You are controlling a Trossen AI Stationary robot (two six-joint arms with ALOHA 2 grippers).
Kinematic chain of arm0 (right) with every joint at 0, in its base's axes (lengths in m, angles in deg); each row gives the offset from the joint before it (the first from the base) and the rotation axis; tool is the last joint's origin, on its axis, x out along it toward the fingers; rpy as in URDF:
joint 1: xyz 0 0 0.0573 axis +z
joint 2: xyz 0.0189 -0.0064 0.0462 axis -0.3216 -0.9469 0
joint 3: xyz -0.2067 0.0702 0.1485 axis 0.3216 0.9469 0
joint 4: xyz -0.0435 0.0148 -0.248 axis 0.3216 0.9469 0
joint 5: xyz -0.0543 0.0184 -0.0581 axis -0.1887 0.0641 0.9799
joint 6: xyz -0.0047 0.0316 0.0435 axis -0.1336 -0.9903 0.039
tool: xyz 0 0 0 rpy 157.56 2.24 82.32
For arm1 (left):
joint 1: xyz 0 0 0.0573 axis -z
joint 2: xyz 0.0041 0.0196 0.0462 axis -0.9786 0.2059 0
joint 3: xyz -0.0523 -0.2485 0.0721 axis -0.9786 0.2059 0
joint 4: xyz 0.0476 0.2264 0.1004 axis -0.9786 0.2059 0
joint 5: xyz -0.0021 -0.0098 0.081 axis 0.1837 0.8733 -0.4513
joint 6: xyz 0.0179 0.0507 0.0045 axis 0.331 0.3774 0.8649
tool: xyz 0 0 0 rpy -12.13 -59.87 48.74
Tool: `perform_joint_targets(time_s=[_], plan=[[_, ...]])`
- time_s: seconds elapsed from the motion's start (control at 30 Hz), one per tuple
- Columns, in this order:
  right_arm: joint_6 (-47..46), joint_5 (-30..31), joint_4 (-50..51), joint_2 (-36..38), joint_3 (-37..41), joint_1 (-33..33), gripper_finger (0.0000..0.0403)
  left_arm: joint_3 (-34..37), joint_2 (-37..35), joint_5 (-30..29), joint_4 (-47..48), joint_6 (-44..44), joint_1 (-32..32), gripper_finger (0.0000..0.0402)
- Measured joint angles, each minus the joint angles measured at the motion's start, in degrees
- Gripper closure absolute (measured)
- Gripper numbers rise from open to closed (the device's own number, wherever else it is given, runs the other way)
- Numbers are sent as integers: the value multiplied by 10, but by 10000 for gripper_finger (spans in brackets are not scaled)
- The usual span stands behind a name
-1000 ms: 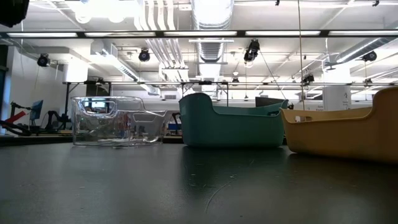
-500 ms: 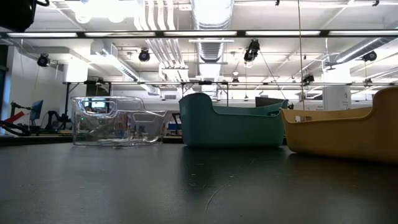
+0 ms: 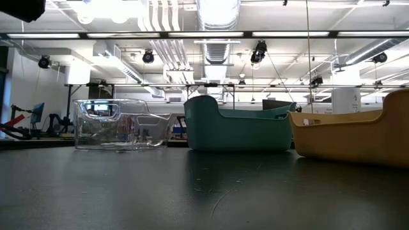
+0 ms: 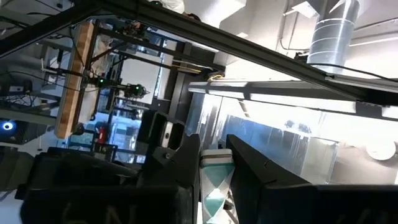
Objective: Sort silverware by color (type)
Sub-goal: Put the patterned blue spoon into the transparent bin
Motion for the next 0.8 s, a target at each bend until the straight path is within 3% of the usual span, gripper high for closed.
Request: perform_joint_targets(time_s=[0.2, 0.47, 0.67, 0.8], plan=[[-1, 0, 1, 0, 1, 0, 358, -20, 16, 2, 0, 1, 0, 241], [1, 6, -4, 0, 1, 1, 344, -23, 21, 13, -19, -21, 3, 383], [-9, 15, 5, 0, 2, 0, 282, -22, 19, -18, -13, -27, 1, 392], [-9, 57, 4, 0, 2, 0, 271, -22, 11, -23, -9, -41, -1, 392]])
